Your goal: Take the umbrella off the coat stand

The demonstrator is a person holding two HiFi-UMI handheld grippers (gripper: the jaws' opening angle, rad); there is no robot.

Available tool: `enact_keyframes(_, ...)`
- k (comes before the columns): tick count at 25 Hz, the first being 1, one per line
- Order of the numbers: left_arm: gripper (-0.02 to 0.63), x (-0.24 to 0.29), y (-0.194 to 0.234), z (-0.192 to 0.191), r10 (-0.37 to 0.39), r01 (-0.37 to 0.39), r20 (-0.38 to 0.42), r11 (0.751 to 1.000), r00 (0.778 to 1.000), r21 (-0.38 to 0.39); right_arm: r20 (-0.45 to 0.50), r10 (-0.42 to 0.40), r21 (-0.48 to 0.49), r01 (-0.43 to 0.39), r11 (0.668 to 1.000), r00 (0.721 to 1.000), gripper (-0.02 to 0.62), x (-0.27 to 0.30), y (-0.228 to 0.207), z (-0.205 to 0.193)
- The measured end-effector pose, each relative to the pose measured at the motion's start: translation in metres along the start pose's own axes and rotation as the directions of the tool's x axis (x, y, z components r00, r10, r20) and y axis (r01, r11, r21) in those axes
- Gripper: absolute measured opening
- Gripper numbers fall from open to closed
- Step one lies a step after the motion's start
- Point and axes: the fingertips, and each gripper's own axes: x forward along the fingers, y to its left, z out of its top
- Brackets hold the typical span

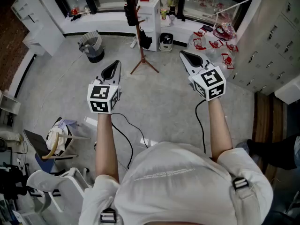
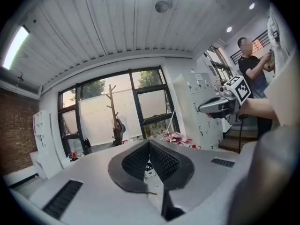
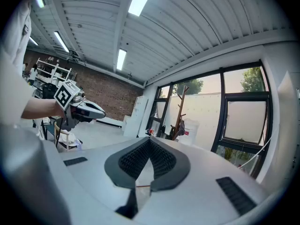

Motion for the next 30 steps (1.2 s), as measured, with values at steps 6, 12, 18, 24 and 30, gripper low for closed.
enact_keyframes(6,0.014,-0.009,0.001,0.001,-0.025,0.027,0.043,0.999,0.999,-0.046,-0.004,0.002,-0.006,-0.002,1.000,1.000,0.017,0.002,0.008,-0.001)
enact_keyframes(12,0.015,-0.010,0.010,-0.002,-0.027,0.029,0.053,0.999,0.998,-0.024,0.034,0.004,0.054,-0.006,0.999,0.999,0.017,0.009,0.013,0.004)
enact_keyframes(18,0.017,-0.013,0.023,-0.015,-0.004,0.005,0.049,1.000,0.999,-0.023,0.031,-0.009,0.087,0.006,0.996,0.999,0.017,0.013,0.025,0.004)
enact_keyframes(24,0.164,-0.015,0.037,-0.035,-0.004,0.006,0.031,0.998,1.000,-0.058,0.000,-0.004,0.073,0.004,0.997,1.000,0.017,0.023,0.037,-0.002)
enact_keyframes(30,0.233,0.003,0.042,-0.045,-0.014,0.015,0.011,0.997,1.000,-0.076,-0.008,0.012,0.066,-0.012,0.998,1.000,0.017,0.043,0.033,-0.008)
